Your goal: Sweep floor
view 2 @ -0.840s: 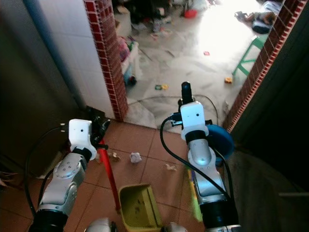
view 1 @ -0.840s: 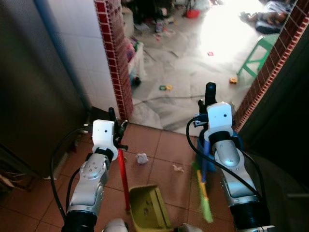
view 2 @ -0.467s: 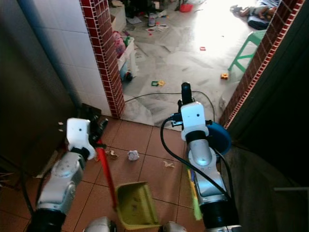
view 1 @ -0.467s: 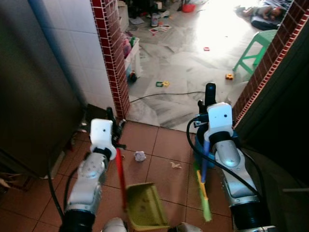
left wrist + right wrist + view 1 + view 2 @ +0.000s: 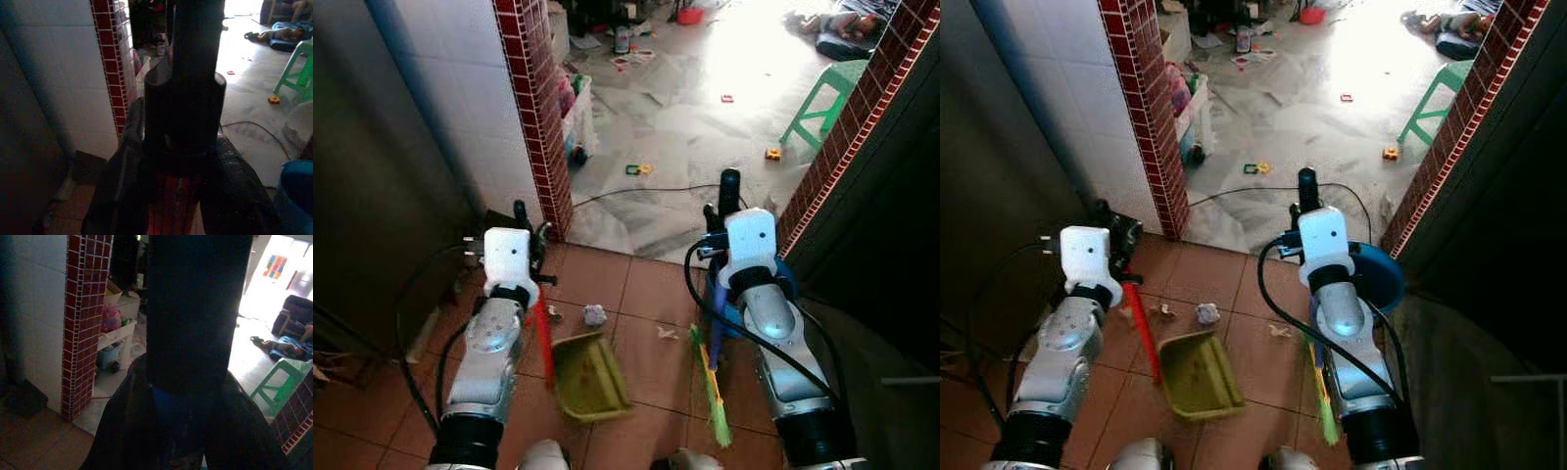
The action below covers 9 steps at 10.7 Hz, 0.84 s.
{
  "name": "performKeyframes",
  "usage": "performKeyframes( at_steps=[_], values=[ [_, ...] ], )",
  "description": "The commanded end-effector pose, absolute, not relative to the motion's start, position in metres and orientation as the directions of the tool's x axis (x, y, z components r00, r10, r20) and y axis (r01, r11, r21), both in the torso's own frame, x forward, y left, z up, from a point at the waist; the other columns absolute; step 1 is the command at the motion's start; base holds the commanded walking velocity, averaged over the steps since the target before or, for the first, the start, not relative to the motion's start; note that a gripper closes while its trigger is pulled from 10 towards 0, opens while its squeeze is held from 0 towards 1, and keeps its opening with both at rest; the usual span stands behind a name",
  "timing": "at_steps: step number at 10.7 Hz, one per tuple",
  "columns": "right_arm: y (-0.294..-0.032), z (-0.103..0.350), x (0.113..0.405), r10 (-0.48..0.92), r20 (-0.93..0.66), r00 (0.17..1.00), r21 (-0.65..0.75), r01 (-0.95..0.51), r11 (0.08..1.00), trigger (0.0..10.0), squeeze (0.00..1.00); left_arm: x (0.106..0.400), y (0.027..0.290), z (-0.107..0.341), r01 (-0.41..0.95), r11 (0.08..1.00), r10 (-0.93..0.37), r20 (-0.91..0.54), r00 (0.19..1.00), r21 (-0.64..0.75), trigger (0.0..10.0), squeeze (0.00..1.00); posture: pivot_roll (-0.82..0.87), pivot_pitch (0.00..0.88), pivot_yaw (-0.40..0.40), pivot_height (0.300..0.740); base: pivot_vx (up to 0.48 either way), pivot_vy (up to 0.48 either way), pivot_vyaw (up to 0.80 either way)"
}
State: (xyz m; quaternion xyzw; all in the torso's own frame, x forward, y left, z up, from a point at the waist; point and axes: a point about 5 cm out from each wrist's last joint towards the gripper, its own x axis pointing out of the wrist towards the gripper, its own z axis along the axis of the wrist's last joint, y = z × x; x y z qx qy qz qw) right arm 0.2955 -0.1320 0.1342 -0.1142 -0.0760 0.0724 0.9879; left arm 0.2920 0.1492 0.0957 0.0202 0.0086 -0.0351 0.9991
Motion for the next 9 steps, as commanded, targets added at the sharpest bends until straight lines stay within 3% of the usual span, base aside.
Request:
performKeyframes(
  at_steps=[1, 3, 6, 9],
  values=[
    [-0.127, 0.167, 0.299, 0.206, 0.247, 0.947, -0.264, -0.139, 0.954, 10.0, 0.00, 0.293, 0.145, 0.108, 0.085, 0.995, -0.087, 0.037, 0.996, 0.052, 10.0, 0.00, -0.04, 0.096, -0.022, 0.740, 0.000, 0.000, 0.00],
    [-0.124, 0.183, 0.299, 0.290, 0.287, 0.913, -0.331, -0.190, 0.924, 10.0, 0.00, 0.285, 0.140, 0.106, 0.091, 0.995, -0.092, 0.035, 0.995, 0.041, 10.0, 0.00, -0.05, 0.129, -0.033, 0.740, 0.000, 0.000, 0.00],
    [-0.123, 0.159, 0.294, 0.352, 0.212, 0.912, -0.359, -0.262, 0.896, 10.0, 0.00, 0.283, 0.134, 0.108, 0.119, 0.993, -0.120, 0.036, 0.992, 0.016, 10.0, 0.00, -0.04, 0.154, -0.037, 0.740, 0.000, 0.000, 0.00],
    [-0.093, 0.124, 0.280, 0.466, 0.112, 0.878, -0.337, -0.407, 0.849, 10.0, 0.00, 0.284, 0.132, 0.112, 0.109, 0.994, -0.110, 0.048, 0.993, 0.018, 10.0, 0.00, -0.01, 0.161, -0.048, 0.740, 0.000, 0.000, 0.00]
  ],
)
